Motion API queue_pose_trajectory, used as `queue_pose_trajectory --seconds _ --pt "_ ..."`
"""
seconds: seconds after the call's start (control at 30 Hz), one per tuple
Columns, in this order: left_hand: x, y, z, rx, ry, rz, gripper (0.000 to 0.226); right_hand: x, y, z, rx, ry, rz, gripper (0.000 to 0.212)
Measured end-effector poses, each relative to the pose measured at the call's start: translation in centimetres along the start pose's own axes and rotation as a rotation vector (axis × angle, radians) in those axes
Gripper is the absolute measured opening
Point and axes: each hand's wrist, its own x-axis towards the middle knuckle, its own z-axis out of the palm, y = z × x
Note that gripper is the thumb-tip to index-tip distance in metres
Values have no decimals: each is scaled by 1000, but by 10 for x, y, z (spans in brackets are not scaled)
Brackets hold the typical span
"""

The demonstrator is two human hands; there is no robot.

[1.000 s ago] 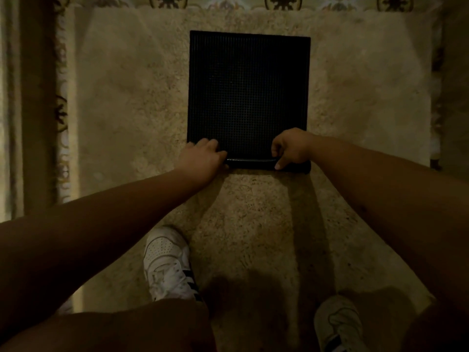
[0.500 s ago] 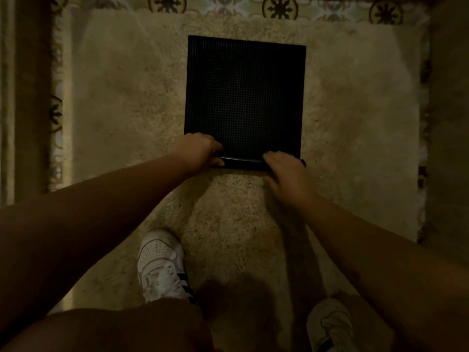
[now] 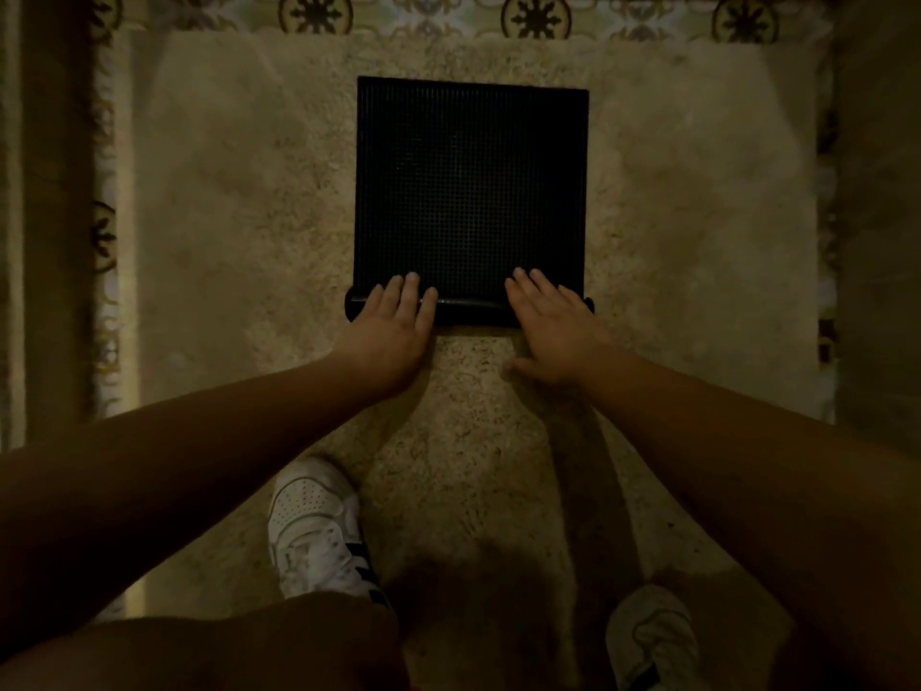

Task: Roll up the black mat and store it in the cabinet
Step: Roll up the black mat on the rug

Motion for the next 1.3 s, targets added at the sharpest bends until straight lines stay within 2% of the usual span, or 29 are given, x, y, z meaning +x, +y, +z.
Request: queue_pose_trajectory --seconds 0.13,0.3,0.47,0.63,0.7,0.8,0.97,1.17,1.3 --pt "-11 13 12 59 22 28 79 3 2 1 -12 -7 -4 106" --pt "7 7 -3 -16 -11 -4 87 15 5 -14 10 -65 21 109" --pt "22 0 -9 -61 -74 -34 104 3 -4 -4 85 55 123 108" --pt "21 4 -3 -29 -46 -52 112 4 -1 8 15 27 100 113" --pt "22 6 -2 -11 -22 -56 109 10 5 4 10 9 78 113" --pt "19 5 -1 16 42 -8 92 16 11 0 1 -11 67 110" --pt "30 -8 -19 -67 -12 26 68 28 13 -18 -6 9 95 82" --pt "38 -22 -43 -45 4 74 65 24 6 -37 -40 62 92 65" --pt "35 -16 -43 -38 33 66 53 22 1 -45 -71 42 78 54"
